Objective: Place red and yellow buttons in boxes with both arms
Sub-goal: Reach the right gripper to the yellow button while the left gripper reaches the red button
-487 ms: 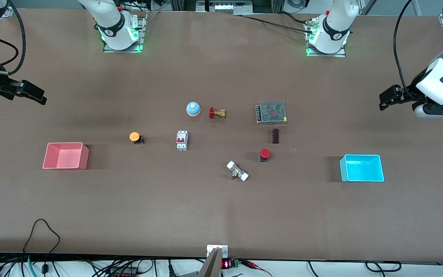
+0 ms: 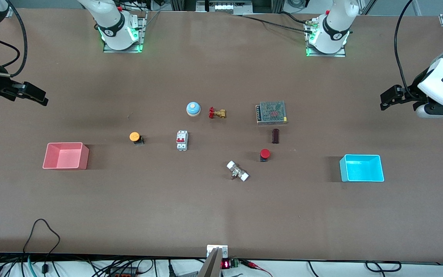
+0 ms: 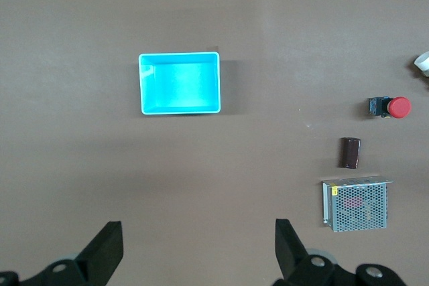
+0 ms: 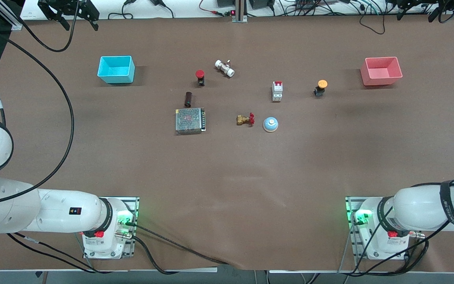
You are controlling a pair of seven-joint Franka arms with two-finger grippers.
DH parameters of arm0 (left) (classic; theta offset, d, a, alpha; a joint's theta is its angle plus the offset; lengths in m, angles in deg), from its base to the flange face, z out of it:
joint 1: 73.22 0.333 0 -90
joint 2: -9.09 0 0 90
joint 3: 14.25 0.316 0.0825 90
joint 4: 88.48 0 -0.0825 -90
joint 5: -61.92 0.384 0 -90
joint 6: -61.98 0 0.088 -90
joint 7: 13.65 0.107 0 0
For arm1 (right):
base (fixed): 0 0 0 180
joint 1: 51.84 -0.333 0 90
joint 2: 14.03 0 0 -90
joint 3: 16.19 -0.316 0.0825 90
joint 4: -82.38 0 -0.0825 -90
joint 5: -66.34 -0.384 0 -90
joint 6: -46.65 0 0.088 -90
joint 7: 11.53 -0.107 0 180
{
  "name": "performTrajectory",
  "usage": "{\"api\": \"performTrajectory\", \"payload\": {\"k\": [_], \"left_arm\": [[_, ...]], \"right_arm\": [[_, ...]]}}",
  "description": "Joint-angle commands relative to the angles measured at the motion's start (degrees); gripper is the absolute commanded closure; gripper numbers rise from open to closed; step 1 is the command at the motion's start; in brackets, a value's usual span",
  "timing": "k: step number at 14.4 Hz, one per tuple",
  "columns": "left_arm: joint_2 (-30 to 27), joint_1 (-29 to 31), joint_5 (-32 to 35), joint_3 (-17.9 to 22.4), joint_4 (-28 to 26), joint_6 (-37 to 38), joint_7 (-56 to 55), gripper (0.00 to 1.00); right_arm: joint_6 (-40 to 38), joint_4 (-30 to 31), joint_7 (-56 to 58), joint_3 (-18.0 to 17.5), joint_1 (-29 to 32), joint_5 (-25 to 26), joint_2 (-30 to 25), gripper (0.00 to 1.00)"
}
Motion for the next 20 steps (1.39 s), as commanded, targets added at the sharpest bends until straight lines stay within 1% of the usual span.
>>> {"api": "performTrajectory", "payload": {"k": [1,4,6,9,11,12,14,16,17,18,19,20], "left_arm": [[-1.2,0.0,-0.2,0.1,-1.4,0.4,0.3,0.0],[0.8,-1.5,-0.3,-0.2,-1.9,-1.0,0.2,0.0],[3.1,-3.0,-0.4,-1.0,-1.6,-3.8,-3.2,0.0],[7.6,-5.7,-0.4,-3.6,-1.1,-8.8,-13.4,0.0],[11.8,-8.1,-0.4,-4.6,-0.1,-13.1,-19.9,0.0],[14.2,-9.7,-0.2,-4.8,1.3,-15.2,-22.2,0.0],[18.7,-11.9,-0.3,-5.4,2.4,-20.3,-25.0,0.0],[22.7,-14.2,-0.4,-6.1,2.5,-25.1,-26.6,0.0],[25.2,-16.7,-0.4,-6.0,2.6,-27.4,-29.1,0.0],[27.7,-18.4,-0.4,-6.0,3.5,-29.8,-31.7,0.0],[30.6,-20.1,0.2,-5.9,6.1,-31.6,-34.4,0.0],[32.8,-21.0,2.4,-5.8,7.8,-31.8,-35.8,0.0]], "right_arm": [[-0.8,-0.5,1.1,-0.2,-0.4,-0.7,3.0,0.0],[0.5,0.1,0.6,-0.1,-2.5,-0.8,8.2,0.0],[3.8,1.5,0.2,-0.1,-3.7,-0.8,10.1,0.0],[18.2,12.4,-0.3,-0.3,-5.9,-0.8,9.7,0.0],[27.2,19.0,-3.3,-0.4,-7.6,-0.8,9.8,0.0],[33.4,23.5,-4.2,-1.2,-7.7,-0.7,9.7,0.0],[42.6,29.1,-5.7,-2.8,-7.7,-0.6,10.4,0.0],[46.1,29.6,-8.5,-3.8,-7.9,-0.6,12.9,0.0],[47.3,29.4,-8.8,-4.4,-7.9,-0.4,14.0,0.0],[48.8,29.4,-8.7,-4.4,-7.9,-0.4,14.8,0.0],[49.1,29.2,-8.7,-4.5,-8.1,-0.2,15.5,0.0],[49.2,28.8,-8.7,-4.6,-8.5,-0.1,15.9,0.0]]}}
